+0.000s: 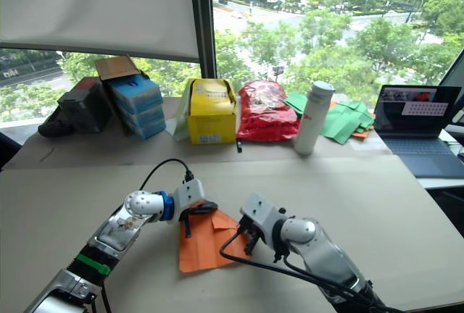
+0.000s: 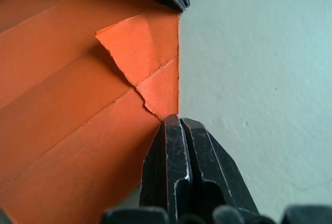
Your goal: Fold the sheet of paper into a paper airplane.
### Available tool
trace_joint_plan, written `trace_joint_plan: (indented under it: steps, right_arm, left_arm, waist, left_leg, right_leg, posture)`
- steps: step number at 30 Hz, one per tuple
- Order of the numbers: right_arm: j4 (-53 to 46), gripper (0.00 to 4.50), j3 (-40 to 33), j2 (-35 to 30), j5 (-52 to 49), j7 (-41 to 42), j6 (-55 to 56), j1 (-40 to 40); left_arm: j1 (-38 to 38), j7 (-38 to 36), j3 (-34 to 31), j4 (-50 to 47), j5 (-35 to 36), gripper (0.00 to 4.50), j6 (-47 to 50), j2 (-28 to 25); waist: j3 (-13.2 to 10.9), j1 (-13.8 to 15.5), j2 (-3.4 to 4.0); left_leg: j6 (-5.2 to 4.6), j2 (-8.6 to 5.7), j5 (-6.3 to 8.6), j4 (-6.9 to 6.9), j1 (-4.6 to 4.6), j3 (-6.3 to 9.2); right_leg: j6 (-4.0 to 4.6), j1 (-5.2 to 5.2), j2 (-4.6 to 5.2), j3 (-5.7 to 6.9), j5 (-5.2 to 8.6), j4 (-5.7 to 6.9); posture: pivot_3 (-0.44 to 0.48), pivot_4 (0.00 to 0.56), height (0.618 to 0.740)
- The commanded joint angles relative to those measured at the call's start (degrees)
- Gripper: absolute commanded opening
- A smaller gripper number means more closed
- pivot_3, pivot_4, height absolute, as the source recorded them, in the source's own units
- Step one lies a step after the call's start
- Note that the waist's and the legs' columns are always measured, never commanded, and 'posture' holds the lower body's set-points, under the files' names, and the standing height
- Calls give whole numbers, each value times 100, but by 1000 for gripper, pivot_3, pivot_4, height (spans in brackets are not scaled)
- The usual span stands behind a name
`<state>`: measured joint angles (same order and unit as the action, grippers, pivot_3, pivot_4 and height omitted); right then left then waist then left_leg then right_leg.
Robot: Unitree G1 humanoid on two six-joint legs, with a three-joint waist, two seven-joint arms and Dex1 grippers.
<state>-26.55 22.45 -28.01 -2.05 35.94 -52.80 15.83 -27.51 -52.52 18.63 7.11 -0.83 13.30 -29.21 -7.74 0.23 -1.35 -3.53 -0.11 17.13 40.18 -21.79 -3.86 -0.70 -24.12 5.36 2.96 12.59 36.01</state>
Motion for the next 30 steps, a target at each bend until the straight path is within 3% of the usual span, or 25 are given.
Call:
trace_joint_plan:
  steps: [1,11,17,23,30]
  right_arm:
    - [202,23,86,-48,-73,-58,-387,-171]
    - [-481,23,-1238,809,-1326,184,727,355]
    - [321,23,-376,964,-915,33,1078,632]
    - [993,23,40,905,-686,65,1212,657]
    - [1490,23,308,844,-516,51,1073,588]
  left_arm:
    - [7,-44,86,159,-130,0,28,-12]
    - [-45,-26,43,212,-127,0,-65,-11]
    - [-54,-30,28,192,-125,0,-73,-19]
    - [-33,24,-75,44,-84,0,-19,-59]
    - [167,195,-698,-691,380,0,724,-131]
  waist:
    - [0,11,-1]
    - [-4,9,4]
    - [-4,4,3]
    - [-4,-16,4]
    - [-5,-65,5]
  left_leg:
    - [0,0,0,0,0,0]
    - [0,0,0,1,-17,0]
    - [0,-1,0,1,-17,-1]
    - [2,-2,-2,2,-20,-2]
    - [5,2,-4,1,-20,0]
  right_leg:
    - [0,0,0,0,0,-1]
    - [-1,-16,-6,0,-1,3]
    - [-3,-14,-6,4,-2,1]
    - [-2,-16,-6,4,-2,2]
    - [-2,-18,-7,3,-2,4]
  posture:
    - [0,150,740]
    - [0,150,740]
    - [0,150,740]
    - [0,150,740]
    - [0,150,740]
